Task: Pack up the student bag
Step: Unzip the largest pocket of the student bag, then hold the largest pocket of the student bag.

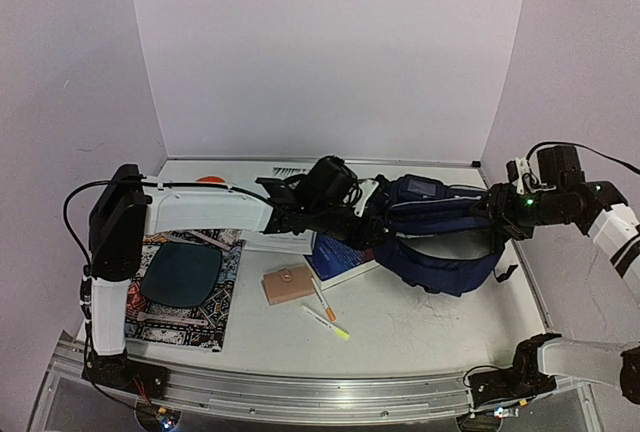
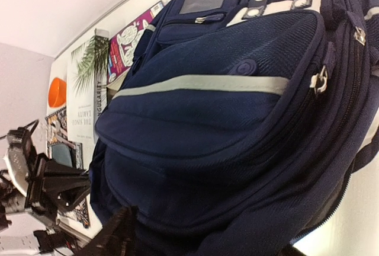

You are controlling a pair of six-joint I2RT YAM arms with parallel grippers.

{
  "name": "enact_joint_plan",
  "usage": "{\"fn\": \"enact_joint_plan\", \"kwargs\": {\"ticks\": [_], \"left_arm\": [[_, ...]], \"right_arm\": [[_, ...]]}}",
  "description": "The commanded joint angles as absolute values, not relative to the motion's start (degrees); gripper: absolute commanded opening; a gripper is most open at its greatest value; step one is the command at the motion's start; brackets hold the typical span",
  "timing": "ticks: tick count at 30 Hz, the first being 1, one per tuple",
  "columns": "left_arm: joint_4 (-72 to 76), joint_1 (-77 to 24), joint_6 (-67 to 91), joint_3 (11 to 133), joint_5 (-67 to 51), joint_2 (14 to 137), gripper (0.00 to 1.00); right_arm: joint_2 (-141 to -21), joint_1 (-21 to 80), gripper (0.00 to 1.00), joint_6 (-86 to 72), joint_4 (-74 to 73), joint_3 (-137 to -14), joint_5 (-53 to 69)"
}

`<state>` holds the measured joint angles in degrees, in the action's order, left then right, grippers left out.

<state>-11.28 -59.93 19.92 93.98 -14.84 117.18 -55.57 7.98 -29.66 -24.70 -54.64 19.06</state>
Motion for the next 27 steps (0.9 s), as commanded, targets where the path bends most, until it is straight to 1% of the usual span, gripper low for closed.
{"fn": "enact_joint_plan", "kwargs": {"ticks": [1, 4, 8, 10, 13, 15, 18, 20, 24, 27], "left_arm": [[-9.2, -60.0, 19.8, 98.5, -17.3, 116.9, 0.00], [-9.3, -60.0, 20.3, 98.6, -18.9, 117.3, 0.00], [-9.2, -59.9, 20.5, 98.3, -20.3, 117.1, 0.00], [-9.1, -59.4, 21.1, 97.7, -19.8, 116.3, 0.00], [-9.2, -57.4, 23.4, 97.2, -20.4, 115.7, 0.00], [-9.2, -57.0, 23.6, 97.1, -20.1, 115.1, 0.00], [-9.1, -56.6, 23.9, 97.8, -20.2, 115.1, 0.00], [-9.1, -56.2, 24.2, 98.7, -21.1, 115.4, 0.00], [-9.1, -56.2, 24.1, 100.3, -24.0, 116.5, 0.00], [-9.1, -56.2, 24.1, 100.7, -26.6, 117.0, 0.00]], "right_arm": [[-53.2, 8.9, 0.69, -21.2, -27.2, -60.7, 22.8], [-54.3, 11.5, 0.73, -18.7, -27.9, -62.4, 24.6], [-56.2, 19.9, 0.79, -16.8, -29.1, -65.4, 21.1], [-56.9, 22.4, 0.83, -16.2, -30.3, -66.9, 21.6], [-58.2, 23.1, 0.86, -14.9, -33.8, -68.8, 26.0], [-58.2, 23.5, 0.92, -14.3, -35.7, -69.3, 28.8], [-57.3, 23.9, 0.94, -13.8, -37.3, -68.7, 31.8], [-56.6, 24.1, 0.97, -13.3, -37.8, -68.1, 30.1], [-58.4, 26.1, 0.98, -11.1, -36.2, -67.3, 25.3], [-62.8, 31.7, 0.98, -10.1, -33.8, -68.5, 18.2]]}}
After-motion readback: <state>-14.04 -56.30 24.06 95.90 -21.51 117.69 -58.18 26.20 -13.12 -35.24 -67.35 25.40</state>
